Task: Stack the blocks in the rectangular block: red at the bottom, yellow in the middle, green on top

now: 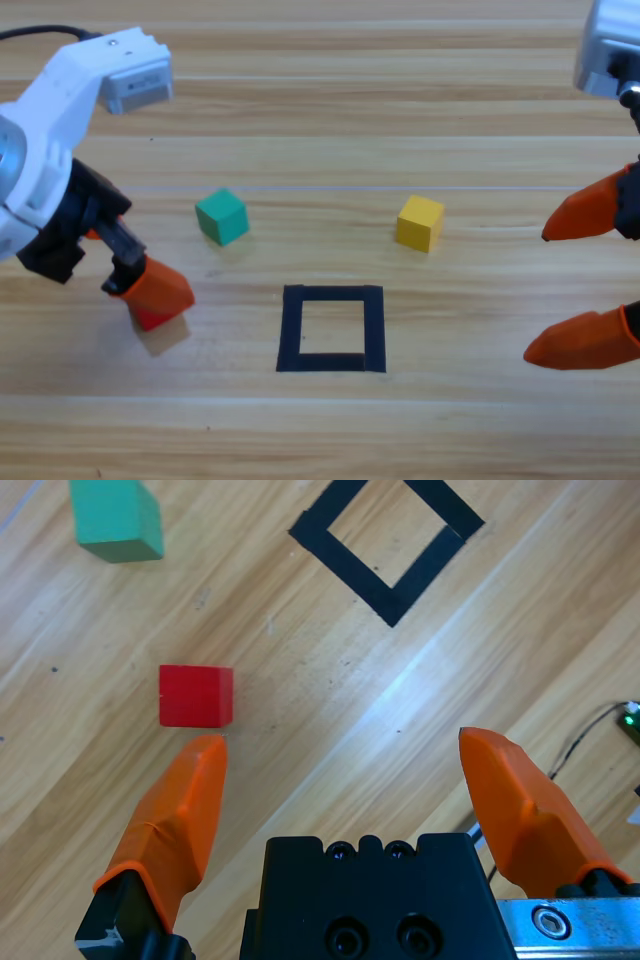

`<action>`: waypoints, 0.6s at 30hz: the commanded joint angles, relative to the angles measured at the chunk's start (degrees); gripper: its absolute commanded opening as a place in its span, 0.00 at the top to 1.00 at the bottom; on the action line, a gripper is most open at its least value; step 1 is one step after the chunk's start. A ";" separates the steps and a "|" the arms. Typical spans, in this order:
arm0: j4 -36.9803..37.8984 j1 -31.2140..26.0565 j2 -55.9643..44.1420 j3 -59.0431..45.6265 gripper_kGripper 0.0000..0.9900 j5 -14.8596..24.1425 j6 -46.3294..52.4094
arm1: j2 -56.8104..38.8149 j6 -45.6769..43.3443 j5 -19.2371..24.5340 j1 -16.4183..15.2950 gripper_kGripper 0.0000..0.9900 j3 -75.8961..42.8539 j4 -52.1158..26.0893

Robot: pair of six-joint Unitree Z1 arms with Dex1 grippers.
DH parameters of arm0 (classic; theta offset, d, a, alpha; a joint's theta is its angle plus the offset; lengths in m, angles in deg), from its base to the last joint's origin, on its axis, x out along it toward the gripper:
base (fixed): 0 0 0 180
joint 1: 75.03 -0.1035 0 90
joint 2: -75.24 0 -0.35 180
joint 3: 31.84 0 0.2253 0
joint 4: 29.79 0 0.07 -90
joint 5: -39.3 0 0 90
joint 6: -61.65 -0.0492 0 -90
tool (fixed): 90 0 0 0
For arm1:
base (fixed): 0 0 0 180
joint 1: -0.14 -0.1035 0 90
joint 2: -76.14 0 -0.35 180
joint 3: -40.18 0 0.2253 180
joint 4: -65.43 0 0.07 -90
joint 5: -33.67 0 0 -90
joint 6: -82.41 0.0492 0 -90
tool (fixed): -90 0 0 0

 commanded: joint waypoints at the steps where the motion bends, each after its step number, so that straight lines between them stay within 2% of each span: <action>1: 0.67 1.52 1.24 -0.94 0.00 -0.69 -0.66 | 1.76 -0.62 -0.92 -1.47 0.00 -1.21 0.65; 6: 0.76 1.52 1.06 -0.94 0.00 -0.60 -0.66 | 1.76 2.46 -0.22 -0.76 0.00 -1.39 0.48; 10: 0.76 1.52 0.97 -1.11 0.00 -0.43 -0.66 | 2.03 9.05 5.32 5.56 0.00 -1.04 -1.02; 13: 1.02 1.52 0.97 -1.73 0.00 -0.25 -0.66 | 4.31 18.10 13.85 7.06 0.00 1.78 -1.63; 16: 1.29 1.52 0.80 -2.26 0.00 -0.25 -0.58 | 8.62 26.71 24.92 7.06 0.00 5.47 -1.81; 18: 1.37 1.52 0.53 -2.34 0.00 -0.34 -0.49 | 11.70 29.70 26.94 7.15 0.00 7.49 -1.72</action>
